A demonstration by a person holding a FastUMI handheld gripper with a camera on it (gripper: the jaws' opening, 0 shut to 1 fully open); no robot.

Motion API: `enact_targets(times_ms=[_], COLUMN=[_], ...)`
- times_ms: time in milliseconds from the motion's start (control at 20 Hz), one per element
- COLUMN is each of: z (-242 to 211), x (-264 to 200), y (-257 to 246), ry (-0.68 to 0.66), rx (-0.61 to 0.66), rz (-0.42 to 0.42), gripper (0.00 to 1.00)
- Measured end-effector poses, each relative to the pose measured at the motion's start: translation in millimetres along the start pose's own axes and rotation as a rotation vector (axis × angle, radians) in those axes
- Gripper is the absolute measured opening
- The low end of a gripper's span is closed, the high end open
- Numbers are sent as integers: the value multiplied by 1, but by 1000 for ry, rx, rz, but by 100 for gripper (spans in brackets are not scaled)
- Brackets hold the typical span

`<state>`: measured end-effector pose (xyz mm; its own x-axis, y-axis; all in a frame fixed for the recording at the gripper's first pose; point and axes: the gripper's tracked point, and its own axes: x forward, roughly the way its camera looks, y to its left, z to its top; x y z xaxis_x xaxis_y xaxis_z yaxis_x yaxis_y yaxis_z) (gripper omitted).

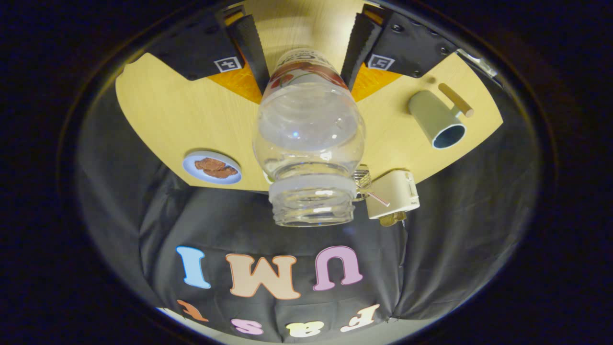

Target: Take the bottle from table, then pour the juice into the cup, finally place the bottle on the coaster

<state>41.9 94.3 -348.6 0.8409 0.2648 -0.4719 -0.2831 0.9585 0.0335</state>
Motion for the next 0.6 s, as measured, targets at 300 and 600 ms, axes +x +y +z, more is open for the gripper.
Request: enact_targets(times_ms=[300,600], z=[22,51], x=[-22,-32], y=[20,37], ry=[2,-18], rx=[-57,-228], rz=[-113,-229], gripper=[78,77])
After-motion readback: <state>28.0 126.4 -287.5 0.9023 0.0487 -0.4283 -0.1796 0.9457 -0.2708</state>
